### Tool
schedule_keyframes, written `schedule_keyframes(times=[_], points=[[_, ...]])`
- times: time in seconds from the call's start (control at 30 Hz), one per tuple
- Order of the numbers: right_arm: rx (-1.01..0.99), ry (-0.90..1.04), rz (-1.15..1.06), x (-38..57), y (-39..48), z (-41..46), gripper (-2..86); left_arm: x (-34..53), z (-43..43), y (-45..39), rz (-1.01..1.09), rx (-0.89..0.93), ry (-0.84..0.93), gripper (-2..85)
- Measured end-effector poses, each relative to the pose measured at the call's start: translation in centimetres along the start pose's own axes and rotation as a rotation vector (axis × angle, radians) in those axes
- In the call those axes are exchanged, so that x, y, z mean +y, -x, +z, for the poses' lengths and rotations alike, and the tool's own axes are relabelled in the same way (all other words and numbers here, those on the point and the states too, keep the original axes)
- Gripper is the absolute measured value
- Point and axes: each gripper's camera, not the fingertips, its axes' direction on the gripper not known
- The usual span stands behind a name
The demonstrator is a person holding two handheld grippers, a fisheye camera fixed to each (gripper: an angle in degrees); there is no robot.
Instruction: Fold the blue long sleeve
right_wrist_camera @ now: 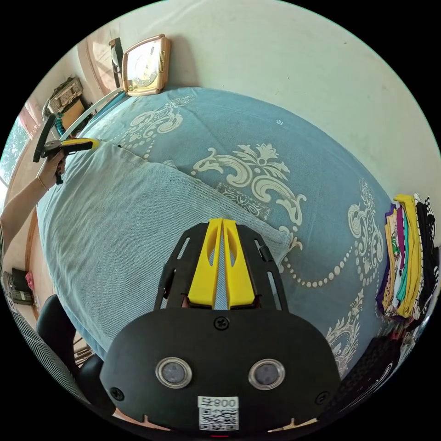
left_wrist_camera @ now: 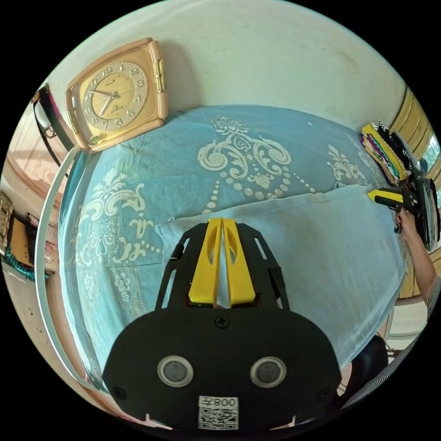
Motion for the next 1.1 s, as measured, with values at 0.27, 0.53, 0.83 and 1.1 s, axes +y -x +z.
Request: schedule_keyframes(times=[0.27,0.53,0.83,1.1], points=[[-0.055,-0.05,0.146,2.4,-4.8,-3.6,0.1,3.0,-4.1,2.8,-0.086,0.002,-0.057,0.2],[-0.178,0.011,0.271,5.9,-9.6,-3.5,0.1,6.4,-3.4,7.0,-0.223,0.02,0.039,0.2],[-0.244,-0.086,0.281,12.3,-8.7,-11.1,0.1,12.8,-9.8,4.8,-0.239,0.045,-0.037,0.1],[-0.287,0.007,0.321,19.4,-5.9,-11.9,0.1,16.4,-10.0,4.3,-0.355,0.084,0.023,0.1]])
